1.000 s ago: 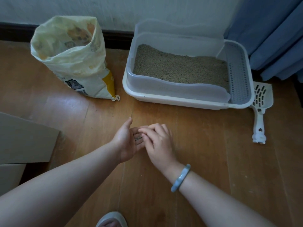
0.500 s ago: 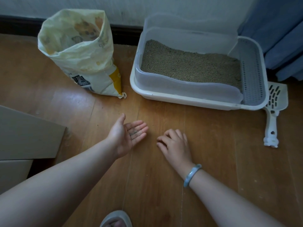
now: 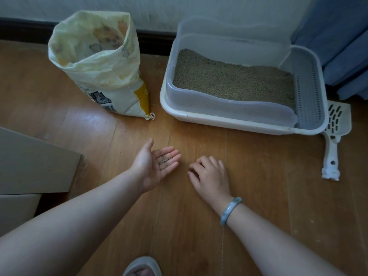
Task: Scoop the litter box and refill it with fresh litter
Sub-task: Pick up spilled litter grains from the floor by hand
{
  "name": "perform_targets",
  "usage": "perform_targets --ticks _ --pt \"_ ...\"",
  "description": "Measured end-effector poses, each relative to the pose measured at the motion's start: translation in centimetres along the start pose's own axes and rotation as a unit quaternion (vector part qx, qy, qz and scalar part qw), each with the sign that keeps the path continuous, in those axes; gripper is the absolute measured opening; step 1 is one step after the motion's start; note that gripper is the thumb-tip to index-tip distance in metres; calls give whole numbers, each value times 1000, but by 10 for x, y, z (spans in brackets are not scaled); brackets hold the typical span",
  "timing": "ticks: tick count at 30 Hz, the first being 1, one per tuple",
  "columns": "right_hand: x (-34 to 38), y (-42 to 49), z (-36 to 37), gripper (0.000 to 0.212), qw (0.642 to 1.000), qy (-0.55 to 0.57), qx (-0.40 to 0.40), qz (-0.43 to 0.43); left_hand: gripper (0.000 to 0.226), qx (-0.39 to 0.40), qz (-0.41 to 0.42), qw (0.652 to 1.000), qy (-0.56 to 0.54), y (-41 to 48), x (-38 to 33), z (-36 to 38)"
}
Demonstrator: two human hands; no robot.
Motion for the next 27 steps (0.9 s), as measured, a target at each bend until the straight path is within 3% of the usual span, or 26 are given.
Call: perform_targets --ticks 7,12,27 --pt "5 0 6 8 1000 -13 6 -22 64 3 1 1000 -1 0 -1 -1" --pt "-2 0 3 3 1000 5 -3 13 64 4 4 1000 -6 1 -3 -4" --pt "20 0 12 8 997 -45 10 -60 65 1 -2 1000 -9 1 -3 -3"
Point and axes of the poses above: each hand's wrist, its own y-axis towards the middle knuckle, its own z-axis out of the palm, x = y × z, the point moved 7 cm from there along y, towards the middle knuckle, and after that the axes turned 12 degrees about -x, right-handed, at the moved point
